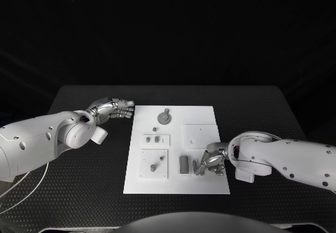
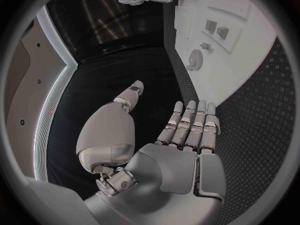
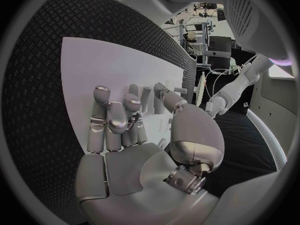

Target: Assemble the parts on the task board

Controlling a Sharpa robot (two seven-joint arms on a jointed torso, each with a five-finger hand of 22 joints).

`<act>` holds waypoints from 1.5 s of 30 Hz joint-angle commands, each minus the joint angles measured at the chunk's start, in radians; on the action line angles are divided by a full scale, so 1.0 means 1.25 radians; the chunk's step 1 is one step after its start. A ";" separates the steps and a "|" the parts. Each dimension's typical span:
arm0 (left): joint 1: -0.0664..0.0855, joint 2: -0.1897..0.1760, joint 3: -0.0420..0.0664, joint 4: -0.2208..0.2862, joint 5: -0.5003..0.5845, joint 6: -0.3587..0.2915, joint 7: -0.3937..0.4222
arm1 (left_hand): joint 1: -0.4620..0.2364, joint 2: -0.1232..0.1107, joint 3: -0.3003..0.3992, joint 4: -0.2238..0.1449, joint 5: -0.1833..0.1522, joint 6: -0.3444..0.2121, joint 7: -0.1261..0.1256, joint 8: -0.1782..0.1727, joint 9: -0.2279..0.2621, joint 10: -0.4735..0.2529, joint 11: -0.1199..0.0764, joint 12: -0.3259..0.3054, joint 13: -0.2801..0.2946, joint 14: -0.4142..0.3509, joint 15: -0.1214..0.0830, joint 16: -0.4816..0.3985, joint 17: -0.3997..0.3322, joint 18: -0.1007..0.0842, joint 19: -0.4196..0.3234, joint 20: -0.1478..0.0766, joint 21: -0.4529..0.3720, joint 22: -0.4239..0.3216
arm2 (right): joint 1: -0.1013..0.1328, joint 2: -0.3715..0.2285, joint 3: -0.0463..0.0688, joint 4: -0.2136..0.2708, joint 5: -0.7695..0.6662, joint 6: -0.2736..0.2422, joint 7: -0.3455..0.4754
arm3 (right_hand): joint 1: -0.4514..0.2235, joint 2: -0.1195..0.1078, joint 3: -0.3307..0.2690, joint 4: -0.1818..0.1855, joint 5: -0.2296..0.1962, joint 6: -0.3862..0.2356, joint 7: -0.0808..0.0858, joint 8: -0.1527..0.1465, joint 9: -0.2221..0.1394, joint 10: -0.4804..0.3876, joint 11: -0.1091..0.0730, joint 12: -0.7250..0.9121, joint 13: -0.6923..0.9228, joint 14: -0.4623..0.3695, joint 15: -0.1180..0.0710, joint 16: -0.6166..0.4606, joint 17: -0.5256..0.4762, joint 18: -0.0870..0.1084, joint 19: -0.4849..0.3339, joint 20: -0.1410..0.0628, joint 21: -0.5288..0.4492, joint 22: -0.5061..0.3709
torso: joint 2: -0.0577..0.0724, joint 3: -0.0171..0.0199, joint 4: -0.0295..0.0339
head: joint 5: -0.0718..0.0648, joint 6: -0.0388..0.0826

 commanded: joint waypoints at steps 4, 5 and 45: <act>0.001 0.002 0.000 0.001 0.002 0.014 0.005 | 0.009 0.002 -0.001 0.001 -0.002 0.000 0.066 0.003 0.001 0.005 -0.001 0.002 0.000 0.002 0.003 0.001 0.001 -0.012 -0.007 0.002 0.004 0.001 | -0.002 0.005 0.000 0.001 -0.033 0.027 0.014 | 0.024 0.006 0.000 -0.014 0.002 -0.011 0.006 0.005 0.002 -0.002 0.001 0.000 0.001 -0.002 -0.003 0.002 0.001 0.012 0.003 -0.001 0.002 0.015 | 0.000 0.0001 0.0008 | -0.002 0.001; 0.001 0.002 0.000 0.001 0.001 0.014 0.005 | 0.009 0.002 -0.001 0.001 -0.002 0.000 0.066 0.003 0.001 0.005 -0.001 0.002 0.000 0.002 0.003 0.001 0.001 -0.012 -0.007 0.002 0.004 0.001 | -0.002 0.006 0.000 0.001 -0.034 0.023 0.013 | 0.028 0.009 -0.001 -0.016 0.002 -0.011 0.006 0.005 0.002 -0.002 0.001 0.000 0.001 -0.001 -0.003 0.003 0.001 0.012 0.003 -0.001 0.002 0.015 | 0.000 0.0004 0.0007 | -0.002 0.001; 0.001 -0.001 0.000 0.003 -0.001 0.018 0.002 | 0.009 0.006 -0.003 0.001 -0.002 0.002 0.069 0.004 0.002 0.007 0.000 0.003 0.000 0.003 0.002 0.001 0.002 -0.012 -0.008 0.002 0.004 0.002 | -0.005 0.031 -0.002 -0.015 -0.117 0.025 -0.024 | 0.104 0.158 -0.026 -0.103 0.002 0.012 -0.006 0.025 0.009 0.012 -0.011 0.005 -0.002 0.015 -0.013 0.013 0.015 0.012 0.002 -0.006 0.008 0.017 | 0.000 -0.0014 0.0019 | -0.005 -0.003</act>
